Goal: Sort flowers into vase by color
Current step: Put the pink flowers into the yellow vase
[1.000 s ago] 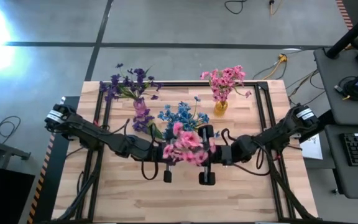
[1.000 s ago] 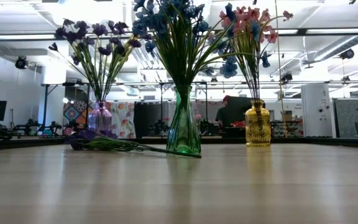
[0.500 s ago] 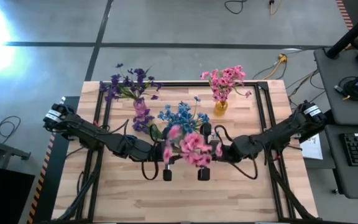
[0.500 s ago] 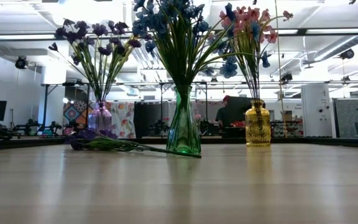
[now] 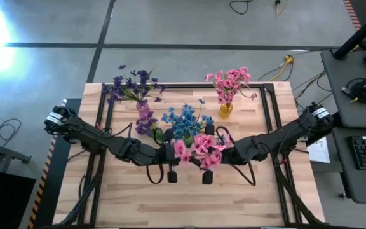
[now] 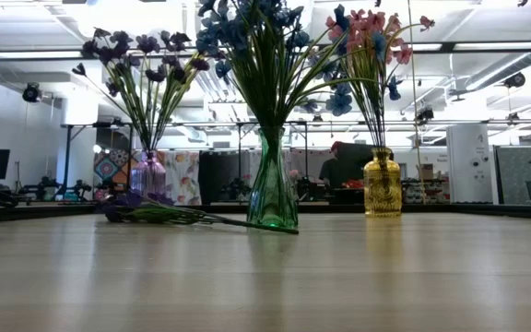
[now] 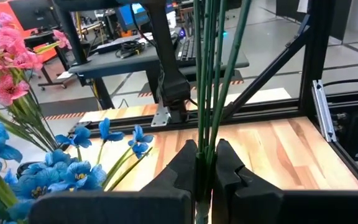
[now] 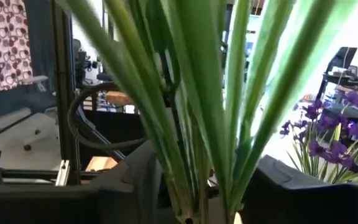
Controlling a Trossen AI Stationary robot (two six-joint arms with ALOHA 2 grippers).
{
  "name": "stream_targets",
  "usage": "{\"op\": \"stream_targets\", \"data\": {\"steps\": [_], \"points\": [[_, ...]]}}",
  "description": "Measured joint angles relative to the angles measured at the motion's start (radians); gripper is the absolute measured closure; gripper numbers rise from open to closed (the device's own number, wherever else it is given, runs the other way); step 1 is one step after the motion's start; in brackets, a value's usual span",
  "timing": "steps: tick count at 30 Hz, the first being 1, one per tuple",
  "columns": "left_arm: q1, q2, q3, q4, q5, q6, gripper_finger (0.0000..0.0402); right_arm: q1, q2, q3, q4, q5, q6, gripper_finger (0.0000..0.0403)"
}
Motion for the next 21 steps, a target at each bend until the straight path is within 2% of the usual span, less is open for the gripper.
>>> {"op": "stream_targets", "data": {"steps": [10, 14, 21], "points": [[-0.001, 0.0, 0.0, 0.001, -0.032, -0.015, 0.0398, 0.005, 0.0, -0.002, 0.001, 0.002, 0.006, 0.0386], [-0.01, -0.003, 0.0, 0.0, -0.004, -0.018, 0.0365, 0.005, -0.002, -0.002, -0.005, 0.001, 0.033, 0.039], [-0.056, -0.065, 0.001, -0.049, 0.015, -0.013, 0.027, 0.007, -0.073, 0.049, -0.164, -0.003, 0.105, 0.039]]}}
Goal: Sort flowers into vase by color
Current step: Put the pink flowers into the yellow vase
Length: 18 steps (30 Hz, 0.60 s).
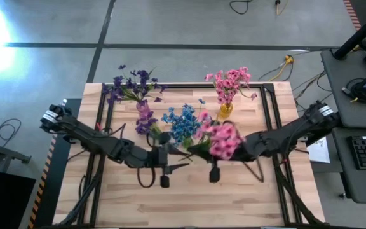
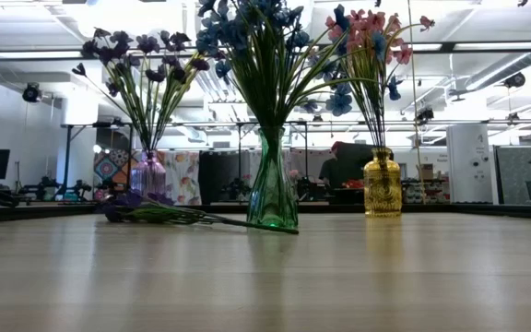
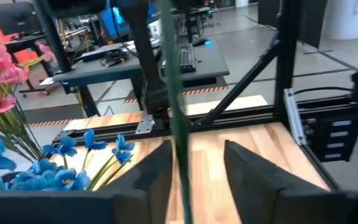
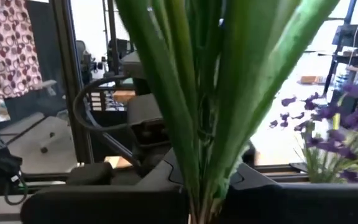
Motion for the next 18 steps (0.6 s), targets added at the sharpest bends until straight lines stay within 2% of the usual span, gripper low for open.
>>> {"op": "stream_targets", "data": {"steps": [5, 12, 18], "points": [[-0.026, -0.073, 0.0, -0.118, 0.0, 0.001, 0.0224, 0.0, -0.088, 0.025, -0.121, 0.024, 0.017, 0.039], [-0.032, -0.181, 0.0, -0.315, 0.0, -0.074, 0.0205, 0.0, -0.223, 0.009, -0.307, 0.321, 0.007, 0.039], [-0.031, -0.257, 0.0, -0.435, -0.001, -0.14, 0.0205, 0.03, -0.304, 0.001, -0.508, 0.532, 0.098, 0.039]]}}
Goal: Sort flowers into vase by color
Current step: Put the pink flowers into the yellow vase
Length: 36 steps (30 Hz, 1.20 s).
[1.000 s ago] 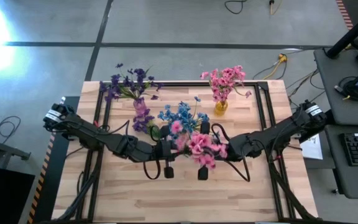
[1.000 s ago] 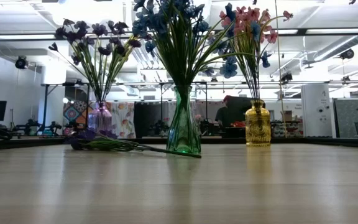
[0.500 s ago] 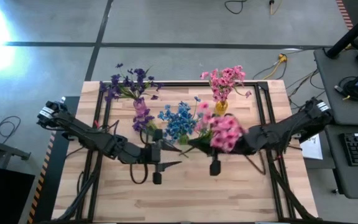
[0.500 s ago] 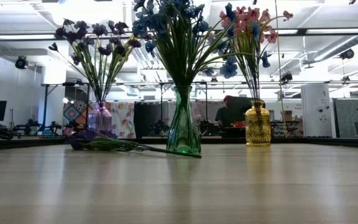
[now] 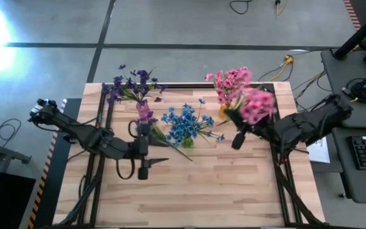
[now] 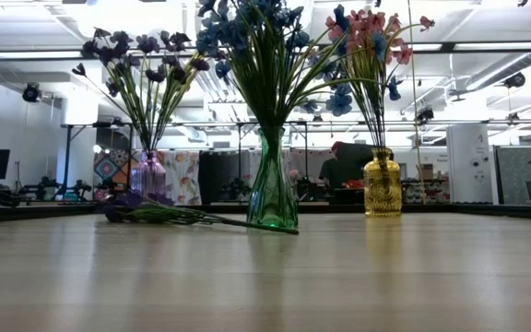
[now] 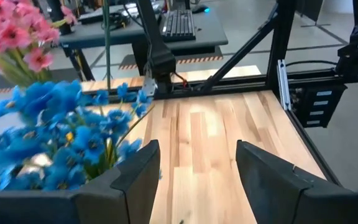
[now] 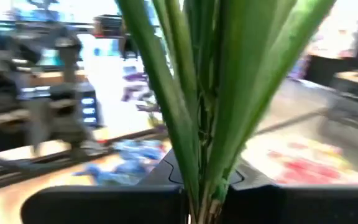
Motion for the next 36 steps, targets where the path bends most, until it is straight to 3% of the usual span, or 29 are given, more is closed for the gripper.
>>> {"op": "stream_targets", "data": {"steps": [6, 16, 26, 30, 36], "points": [[0.0, -0.061, 0.0, -0.071, -0.001, -0.011, 0.0205, 0.025, -0.049, -0.001, -0.22, 0.156, 0.154, 0.039], [0.0, -0.125, 0.0, -0.111, -0.002, -0.005, 0.0205, 0.025, -0.063, -0.081, -0.602, 0.369, 0.596, 0.039], [0.0, -0.169, 0.0, -0.12, -0.106, 0.019, 0.0205, 0.018, -0.076, -0.299, -0.601, 0.344, 0.918, 0.0391], [0.0, -0.171, 0.0, -0.12, -0.106, 0.03, 0.0205, 0.018, -0.074, -0.35, -0.492, 0.235, 0.926, 0.0391], [0.0, -0.168, 0.0, -0.121, -0.106, 0.067, 0.0205, 0.007, -0.082, -0.338, -0.255, 0.218, 0.599, 0.0391]]}}
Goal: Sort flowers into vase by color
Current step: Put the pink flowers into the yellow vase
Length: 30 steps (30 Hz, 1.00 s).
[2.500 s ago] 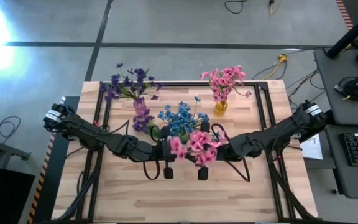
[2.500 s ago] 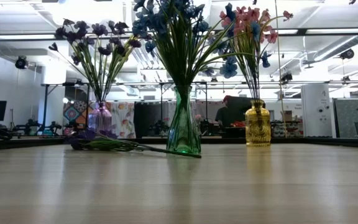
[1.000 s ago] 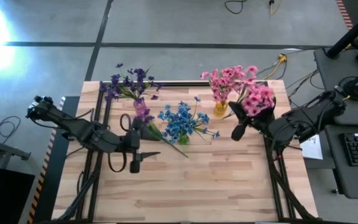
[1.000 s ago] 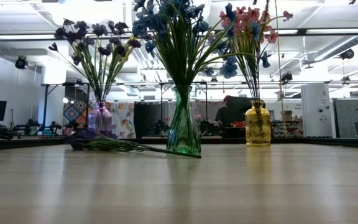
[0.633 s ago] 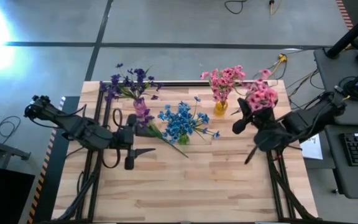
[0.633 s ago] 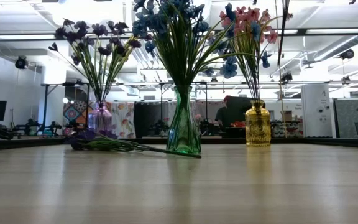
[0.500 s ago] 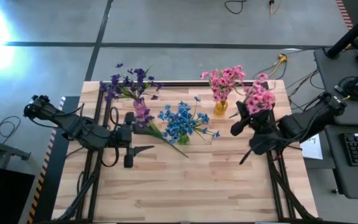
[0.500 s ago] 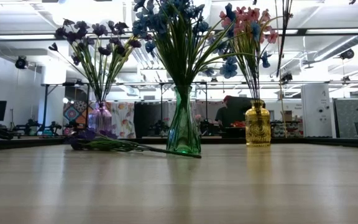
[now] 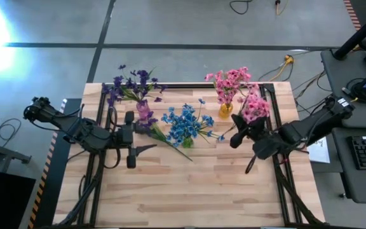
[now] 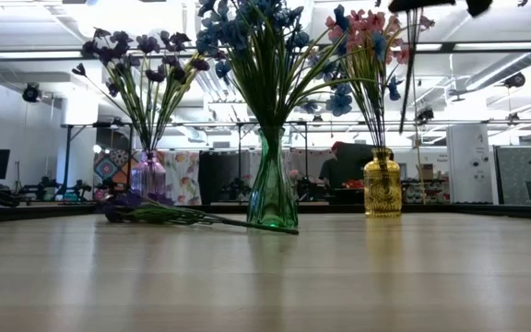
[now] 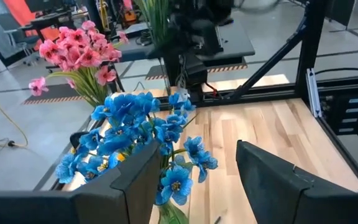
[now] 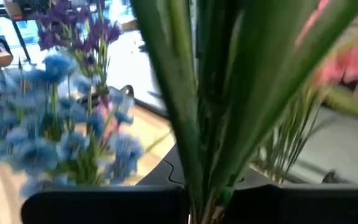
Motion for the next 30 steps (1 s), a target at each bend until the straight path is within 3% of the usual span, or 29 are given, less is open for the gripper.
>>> {"op": "stream_targets", "data": {"steps": [3, 7, 12, 17, 23, 26, 30], "points": [[0.0, 0.0, 0.0, 0.002, -0.001, 0.014, 0.0205, -0.041, -0.02, 0.045, 0.028, -0.034, -0.153, 0.0391], [0.0, -0.001, 0.0, 0.002, -0.001, 0.04, 0.0205, -0.139, -0.037, 0.101, 0.046, -0.23, -0.301, 0.0391], [0.0, 0.002, 0.0, 0.004, -0.004, 0.081, 0.0205, -0.255, -0.073, 0.098, 0.174, -0.374, -0.498, 0.0391], [0.0, 0.003, 0.0, 0.041, -0.125, 0.15, 0.0205, -0.402, -0.112, 0.025, 0.412, -0.644, -0.706, 0.0391], [0.0, 0.002, 0.0, 0.109, -0.269, 0.168, 0.0205, -0.53, -0.144, 0.018, 0.444, -0.958, -0.802, 0.0391], [0.0, 0.003, 0.0, 0.107, -0.287, 0.153, 0.0205, -0.537, -0.149, 0.007, 0.394, -0.972, -0.801, 0.0391], [0.0, 0.006, 0.0, 0.072, -0.288, 0.158, 0.0205, -0.537, -0.193, -0.056, 0.36, -0.846, -0.713, 0.0391]]}}
